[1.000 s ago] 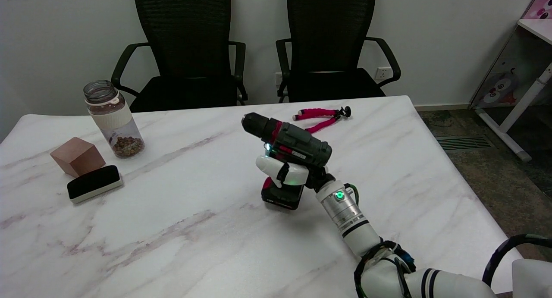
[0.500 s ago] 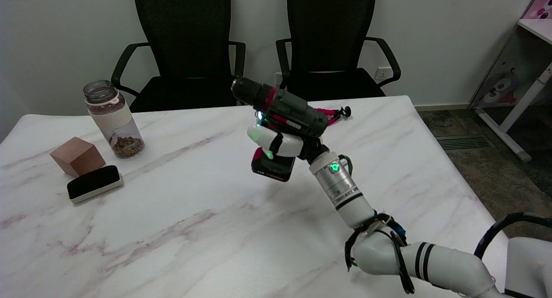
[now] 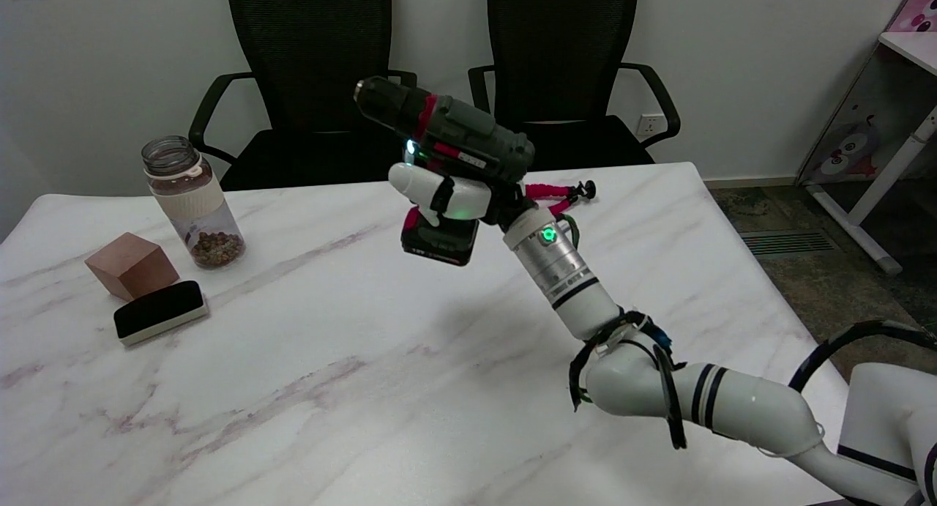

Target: Pick up the power screwdriver.

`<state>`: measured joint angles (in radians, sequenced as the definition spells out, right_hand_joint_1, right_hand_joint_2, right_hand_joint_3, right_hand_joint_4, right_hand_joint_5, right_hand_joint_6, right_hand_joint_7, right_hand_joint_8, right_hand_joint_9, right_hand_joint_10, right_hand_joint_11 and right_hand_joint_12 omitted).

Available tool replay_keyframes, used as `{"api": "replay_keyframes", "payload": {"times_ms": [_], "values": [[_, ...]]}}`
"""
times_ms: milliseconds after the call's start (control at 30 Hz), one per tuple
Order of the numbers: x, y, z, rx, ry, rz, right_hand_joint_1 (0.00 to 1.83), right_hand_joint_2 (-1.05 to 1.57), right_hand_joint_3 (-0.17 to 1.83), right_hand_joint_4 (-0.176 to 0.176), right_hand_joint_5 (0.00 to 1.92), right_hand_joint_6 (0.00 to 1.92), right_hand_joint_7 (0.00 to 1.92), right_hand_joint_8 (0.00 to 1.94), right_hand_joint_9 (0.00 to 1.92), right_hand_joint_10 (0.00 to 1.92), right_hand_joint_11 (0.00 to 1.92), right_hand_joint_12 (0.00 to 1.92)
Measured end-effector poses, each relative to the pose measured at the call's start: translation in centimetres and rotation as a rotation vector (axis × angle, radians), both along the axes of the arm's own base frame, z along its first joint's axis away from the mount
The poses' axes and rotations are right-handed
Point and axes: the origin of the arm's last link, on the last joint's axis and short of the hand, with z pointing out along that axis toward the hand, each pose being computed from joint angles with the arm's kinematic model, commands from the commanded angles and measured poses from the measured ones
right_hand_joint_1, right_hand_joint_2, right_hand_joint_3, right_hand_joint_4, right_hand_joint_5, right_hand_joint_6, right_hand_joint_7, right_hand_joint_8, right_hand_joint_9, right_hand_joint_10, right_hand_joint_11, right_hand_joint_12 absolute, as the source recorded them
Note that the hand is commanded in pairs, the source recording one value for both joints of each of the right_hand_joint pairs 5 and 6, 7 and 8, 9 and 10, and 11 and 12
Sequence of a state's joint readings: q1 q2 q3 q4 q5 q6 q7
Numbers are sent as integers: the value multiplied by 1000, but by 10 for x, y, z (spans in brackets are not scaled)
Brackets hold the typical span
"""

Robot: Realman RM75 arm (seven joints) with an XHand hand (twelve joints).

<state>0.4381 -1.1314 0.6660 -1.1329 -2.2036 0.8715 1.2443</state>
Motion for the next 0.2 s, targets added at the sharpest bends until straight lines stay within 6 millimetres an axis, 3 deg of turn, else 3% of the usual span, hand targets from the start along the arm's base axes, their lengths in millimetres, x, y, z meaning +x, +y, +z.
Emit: {"api": "replay_keyframes", "payload": {"times_ms": [200], "values": [[15, -7, -6, 13, 14, 21, 855, 652, 676, 176, 1730, 1730, 1730, 1730, 1920, 1920, 1920, 1920]]}}
